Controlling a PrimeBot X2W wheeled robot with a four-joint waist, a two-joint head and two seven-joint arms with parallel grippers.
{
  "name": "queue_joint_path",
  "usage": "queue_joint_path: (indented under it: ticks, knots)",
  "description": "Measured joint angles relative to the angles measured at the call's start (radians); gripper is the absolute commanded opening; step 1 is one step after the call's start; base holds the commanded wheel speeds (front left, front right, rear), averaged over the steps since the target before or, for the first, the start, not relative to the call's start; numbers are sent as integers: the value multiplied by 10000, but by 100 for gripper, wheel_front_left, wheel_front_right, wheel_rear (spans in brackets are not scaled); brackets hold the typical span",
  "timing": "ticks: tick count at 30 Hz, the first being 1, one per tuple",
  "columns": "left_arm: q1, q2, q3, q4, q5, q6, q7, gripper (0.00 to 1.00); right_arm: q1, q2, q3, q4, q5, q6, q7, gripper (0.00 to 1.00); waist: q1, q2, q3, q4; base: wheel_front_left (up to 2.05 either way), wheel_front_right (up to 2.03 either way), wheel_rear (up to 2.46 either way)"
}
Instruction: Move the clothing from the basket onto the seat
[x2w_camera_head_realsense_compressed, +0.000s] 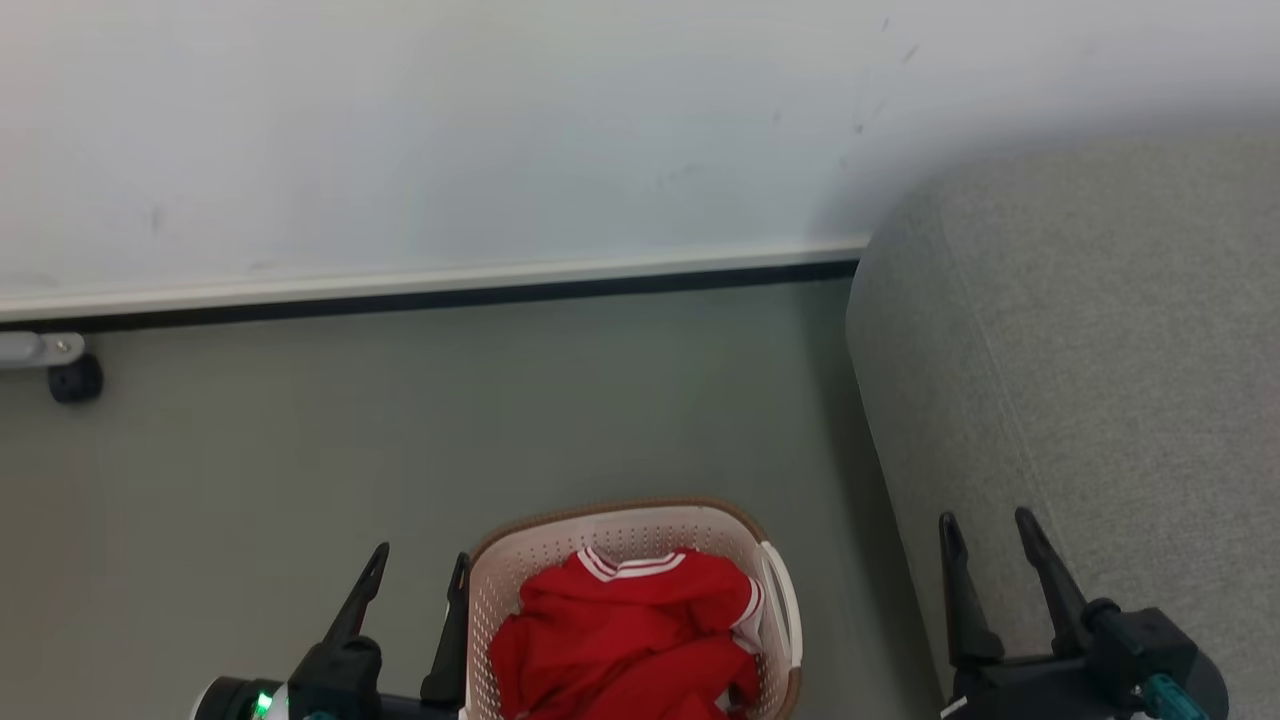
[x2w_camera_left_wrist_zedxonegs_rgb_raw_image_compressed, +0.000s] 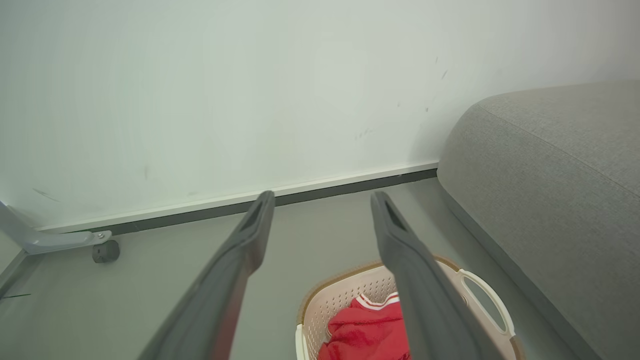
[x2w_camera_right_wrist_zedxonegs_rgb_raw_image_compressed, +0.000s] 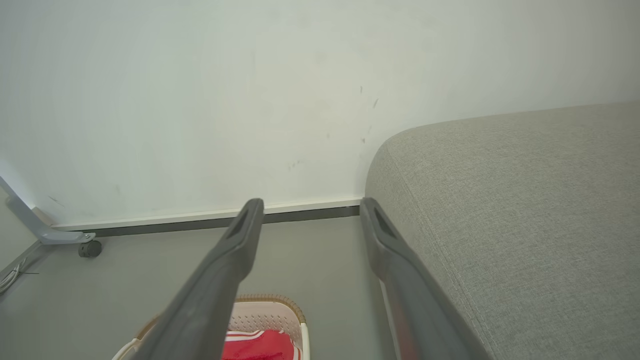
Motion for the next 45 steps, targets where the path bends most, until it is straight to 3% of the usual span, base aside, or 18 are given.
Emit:
queue_joint_path:
  ticks: [18,45]
  knots:
    - [-2305,-12,-1149,1724,1022,-614,196,100,-1591,27,-245,-894,-286,-42,-4,100,2,1,2642,-672,0,0,0]
    - [-6322,117,-2061,4591,2491,-955,1358,100,-3637,259,-422,-3294,-702,-84,-75,100,1,3,6669,-2048,0,0,0]
